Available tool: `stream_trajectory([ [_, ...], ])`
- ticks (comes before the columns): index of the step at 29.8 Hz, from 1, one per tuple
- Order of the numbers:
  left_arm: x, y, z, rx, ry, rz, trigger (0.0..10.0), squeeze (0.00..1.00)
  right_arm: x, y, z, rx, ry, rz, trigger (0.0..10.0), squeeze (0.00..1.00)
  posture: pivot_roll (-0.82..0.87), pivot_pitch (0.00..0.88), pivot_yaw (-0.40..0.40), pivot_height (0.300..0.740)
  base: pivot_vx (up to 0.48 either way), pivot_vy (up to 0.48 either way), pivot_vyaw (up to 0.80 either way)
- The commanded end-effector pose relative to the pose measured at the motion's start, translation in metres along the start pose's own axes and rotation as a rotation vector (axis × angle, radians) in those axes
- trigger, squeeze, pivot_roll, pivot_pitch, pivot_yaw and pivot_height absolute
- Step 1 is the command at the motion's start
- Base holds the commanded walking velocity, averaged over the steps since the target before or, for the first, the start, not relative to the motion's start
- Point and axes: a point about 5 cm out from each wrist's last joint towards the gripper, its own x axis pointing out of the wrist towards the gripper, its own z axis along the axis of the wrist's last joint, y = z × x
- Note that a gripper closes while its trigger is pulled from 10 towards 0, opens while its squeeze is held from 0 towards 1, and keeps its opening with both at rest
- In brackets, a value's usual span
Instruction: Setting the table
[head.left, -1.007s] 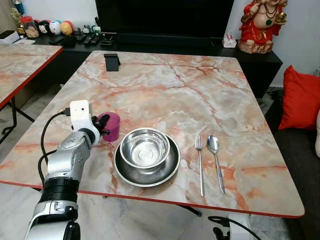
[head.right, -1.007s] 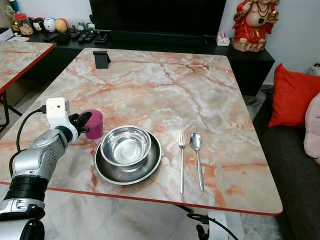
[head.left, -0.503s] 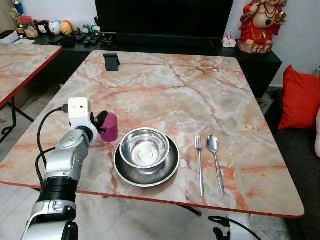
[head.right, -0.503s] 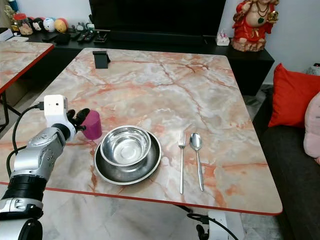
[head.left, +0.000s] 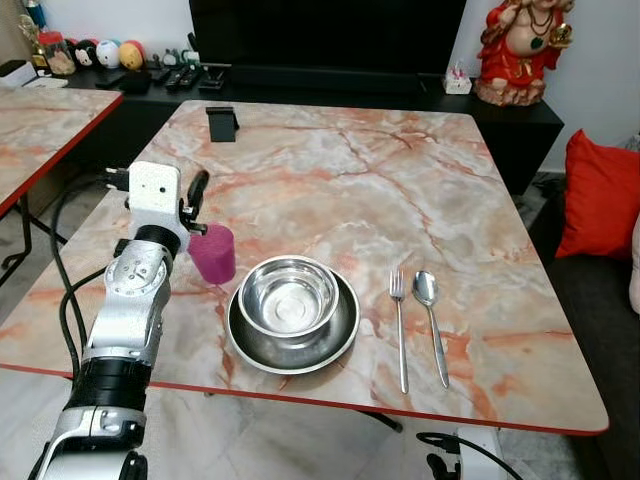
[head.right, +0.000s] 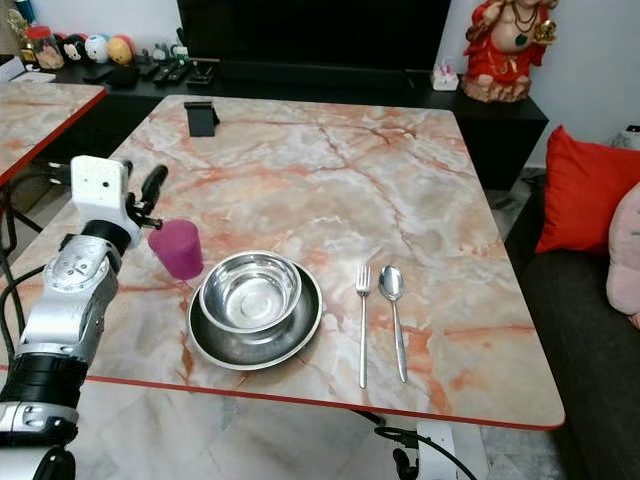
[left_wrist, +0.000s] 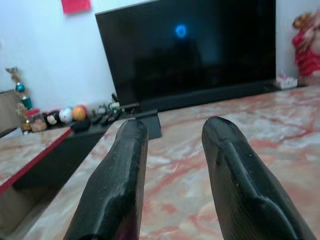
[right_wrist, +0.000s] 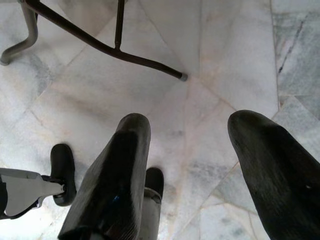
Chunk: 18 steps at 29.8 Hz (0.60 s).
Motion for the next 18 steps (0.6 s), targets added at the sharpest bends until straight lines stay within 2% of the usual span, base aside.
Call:
stream_trajectory([
  [1, -0.007, -0.006, 0.002, 0.005, -0.054, -0.012, 10.0, 0.00, -0.001, -0.001, -0.003, 0.003, -0.003, -0.007, 10.0, 0.00, 0.02, 0.000, -0.013, 0.740, 0.000, 0.000, 0.00],
  [3, -0.011, -0.009, 0.001, 0.033, -0.071, -0.019, 10.0, 0.00, -0.002, 0.000, -0.004, 0.008, -0.002, -0.010, 10.0, 0.00, 0.02, 0.000, -0.010, 0.740, 0.000, 0.000, 0.00],
  [4, -0.018, -0.015, -0.006, 0.026, -0.067, -0.025, 10.0, 0.00, -0.002, 0.000, -0.006, 0.006, 0.001, -0.012, 10.0, 0.00, 0.01, 0.000, 0.004, 0.740, 0.000, 0.000, 0.00],
  [9, -0.032, -0.028, -0.024, -0.005, -0.014, -0.032, 10.0, 0.00, -0.002, 0.001, -0.006, 0.022, -0.008, -0.028, 10.0, 0.00, -0.02, 0.000, 0.020, 0.740, 0.000, 0.000, 0.00],
  [18, -0.023, -0.036, -0.014, -0.030, -0.059, -0.018, 10.0, 0.00, -0.002, 0.000, -0.004, 0.054, -0.026, -0.061, 10.0, 0.00, -0.02, 0.000, 0.014, 0.740, 0.000, 0.000, 0.00],
])
